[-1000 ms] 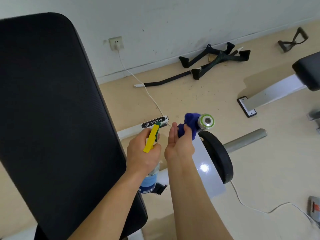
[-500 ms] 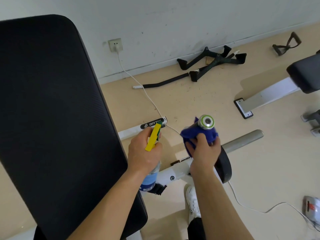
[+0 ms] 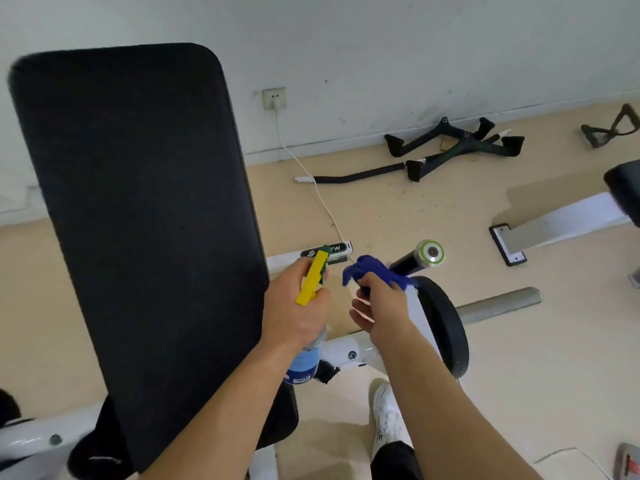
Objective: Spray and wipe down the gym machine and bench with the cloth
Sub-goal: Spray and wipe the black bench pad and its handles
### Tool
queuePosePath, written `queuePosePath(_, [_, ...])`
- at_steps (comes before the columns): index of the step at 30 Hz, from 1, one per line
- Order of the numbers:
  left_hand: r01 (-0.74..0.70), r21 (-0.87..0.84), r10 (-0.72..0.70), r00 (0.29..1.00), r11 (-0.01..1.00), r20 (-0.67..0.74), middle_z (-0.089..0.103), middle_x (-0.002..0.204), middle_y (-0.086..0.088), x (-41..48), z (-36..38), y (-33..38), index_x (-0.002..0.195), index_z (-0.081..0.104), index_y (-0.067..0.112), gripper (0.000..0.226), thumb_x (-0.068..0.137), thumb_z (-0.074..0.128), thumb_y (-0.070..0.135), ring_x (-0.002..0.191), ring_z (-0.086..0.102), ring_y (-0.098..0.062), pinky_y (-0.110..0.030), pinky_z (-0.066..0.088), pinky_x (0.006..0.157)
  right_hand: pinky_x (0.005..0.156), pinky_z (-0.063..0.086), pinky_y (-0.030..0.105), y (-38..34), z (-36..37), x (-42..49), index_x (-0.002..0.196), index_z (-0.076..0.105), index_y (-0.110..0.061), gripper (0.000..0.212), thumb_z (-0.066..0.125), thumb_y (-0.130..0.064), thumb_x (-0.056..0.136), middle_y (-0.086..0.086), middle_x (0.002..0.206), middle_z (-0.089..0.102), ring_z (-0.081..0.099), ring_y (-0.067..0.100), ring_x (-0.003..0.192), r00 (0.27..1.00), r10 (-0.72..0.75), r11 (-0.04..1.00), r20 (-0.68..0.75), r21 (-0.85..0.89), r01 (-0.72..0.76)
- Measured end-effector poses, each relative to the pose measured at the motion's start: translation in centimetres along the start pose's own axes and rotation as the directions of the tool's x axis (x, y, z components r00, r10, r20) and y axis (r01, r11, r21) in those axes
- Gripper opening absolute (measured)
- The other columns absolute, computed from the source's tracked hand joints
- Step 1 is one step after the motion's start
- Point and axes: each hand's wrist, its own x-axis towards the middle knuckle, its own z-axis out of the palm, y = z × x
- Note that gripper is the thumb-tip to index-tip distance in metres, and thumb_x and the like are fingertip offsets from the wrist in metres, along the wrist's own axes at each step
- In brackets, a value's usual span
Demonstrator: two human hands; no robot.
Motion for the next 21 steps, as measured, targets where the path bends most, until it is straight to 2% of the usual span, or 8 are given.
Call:
queuePosePath(2, [0.028,-0.035,-0.03,0.999,0.999,-0.043,0.063,0.073,-0.009,-0.6,-1.9,-0.1,0.086,0.066,0.017,0.016,0.086,0.06,0.003,0.069,0.058,-0.032,-0.047,0.054,0.067,0.07,0.053,0.037,-0.1,1.6,-2.3,0.104,0.062,-0.016,0.026,0.065,-0.02,0.078,0.009,0.087,0.064,0.06,0.022,0.08,0.979,-0.19,0.975,0.066,-0.106,0.196])
queuePosePath(4, [0.041,-0.08,-0.048,0.996,0.996,-0.08,0.061,0.07,-0.005,-1.4,-4.3,-0.5,0.087,0.067,0.022,0.022,0.084,0.06,0.001,0.064,0.054,-0.028,-0.041,0.051,0.063,0.075,0.049,0.041,-0.3,3.5,-5.1,0.091,0.066,-0.021,0.024,0.064,-0.022,0.067,0.012,0.09,0.064,0.058,0.022,0.083,0.896,-0.382,0.898,0.226,-0.141,0.418])
queuePosePath(6, [0.038,-0.117,-0.055,0.988,0.992,-0.146,0.058,0.066,0.001,-2.4,-6.9,-1.1,0.085,0.065,0.025,0.024,0.08,0.06,0.002,0.059,0.05,-0.019,-0.037,0.048,0.06,0.082,0.05,0.042,-0.6,5.7,-7.5,0.093,0.067,-0.029,0.03,0.064,-0.019,0.065,0.011,0.1,0.063,0.06,0.02,0.087,0.81,-0.433,0.856,0.397,-0.1,0.507])
queuePosePath(8, [0.035,-0.131,-0.066,0.968,0.991,-0.242,0.058,0.067,0.001,-3.8,-9.8,-2.4,0.087,0.066,0.026,0.022,0.077,0.061,0.006,0.059,0.05,-0.019,-0.041,0.048,0.061,0.088,0.055,0.042,-0.6,8.4,-9.5,0.106,0.063,-0.019,0.038,0.06,-0.011,0.069,0.008,0.103,0.065,0.064,0.019,0.09,0.736,-0.37,0.891,0.568,-0.008,0.454])
queuePosePath(10, [0.067,-0.148,-0.114,0.936,0.987,-0.333,0.058,0.068,-0.004,-5.4,-12.5,-4.0,0.093,0.068,0.027,0.025,0.075,0.06,0.011,0.059,0.049,-0.025,-0.041,0.047,0.06,0.087,0.055,0.047,-0.2,11.4,-11.4,0.103,0.059,-0.01,0.034,0.055,-0.004,0.069,0.01,0.098,0.066,0.065,0.025,0.09,0.658,-0.324,0.923,0.68,0.076,0.376])
queuePosePath(13, [0.098,-0.204,-0.184,0.87,0.974,-0.457,0.052,0.062,0.003,-8.2,-16.1,-6.2,0.093,0.067,0.027,0.025,0.074,0.059,0.013,0.054,0.042,-0.014,-0.03,0.041,0.056,0.084,0.054,0.049,1.5,15.7,-14.0,0.093,0.057,-0.015,0.028,0.05,-0.002,0.07,0.011,0.09,0.062,0.061,0.029,0.087,0.588,-0.232,0.963,0.775,0.099,0.251])
queuePosePath(17, [0.172,-0.28,-0.31,0.751,0.944,-0.583,0.057,0.066,-0.004,-12.2,-20.6,-10.1,0.093,0.067,0.023,0.026,0.071,0.057,0.014,0.058,0.048,-0.025,-0.041,0.044,0.058,0.067,0.046,0.032,5.5,20.5,-16.7,0.085,0.053,-0.021,0.017,0.041,-0.009,0.088,-0.001,0.074,0.057,0.052,0.017,0.07,0.573,-0.058,0.994,0.817,-0.004,0.106])
queuePosePath(21, [0.237,-0.374,-0.44,0.581,0.897,-0.685,0.066,0.072,0.007,-16.3,-24.2,-14.4,0.094,0.069,0.029,0.028,0.074,0.059,0.012,0.061,0.058,-0.018,-0.038,0.051,0.064,0.075,0.047,0.034,11.5,24.1,-19.5,0.089,0.062,-0.02,0.025,0.04,-0.028,0.098,0.0,0.083,0.066,0.061,0.018,0.077,0.536,0.135,0.99,0.834,-0.132,-0.044])
